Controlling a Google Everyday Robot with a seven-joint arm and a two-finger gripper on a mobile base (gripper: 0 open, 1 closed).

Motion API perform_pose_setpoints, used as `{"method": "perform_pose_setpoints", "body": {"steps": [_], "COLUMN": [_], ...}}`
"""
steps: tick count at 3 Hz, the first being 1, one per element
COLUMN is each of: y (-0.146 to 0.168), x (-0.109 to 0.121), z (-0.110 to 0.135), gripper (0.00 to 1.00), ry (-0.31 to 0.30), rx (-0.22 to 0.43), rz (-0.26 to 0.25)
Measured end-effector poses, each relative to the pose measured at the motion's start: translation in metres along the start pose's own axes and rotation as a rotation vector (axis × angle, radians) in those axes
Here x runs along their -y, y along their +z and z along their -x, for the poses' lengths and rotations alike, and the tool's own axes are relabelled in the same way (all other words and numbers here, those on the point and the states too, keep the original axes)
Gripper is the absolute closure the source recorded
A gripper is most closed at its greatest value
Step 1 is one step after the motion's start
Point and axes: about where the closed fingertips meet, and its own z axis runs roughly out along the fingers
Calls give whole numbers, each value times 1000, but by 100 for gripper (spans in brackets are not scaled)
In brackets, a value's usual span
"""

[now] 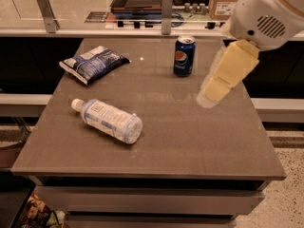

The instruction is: Place blue plastic bottle upright

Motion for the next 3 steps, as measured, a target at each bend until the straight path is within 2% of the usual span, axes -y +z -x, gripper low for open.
{"method": "perform_pose_setpoints", "body": {"steps": [2, 3], "y": [29, 67], "x": [-22, -39], "z": [44, 89], "gripper": [0, 0], "ry": [53, 76], "rx": [104, 131], "rz": [15, 34]}}
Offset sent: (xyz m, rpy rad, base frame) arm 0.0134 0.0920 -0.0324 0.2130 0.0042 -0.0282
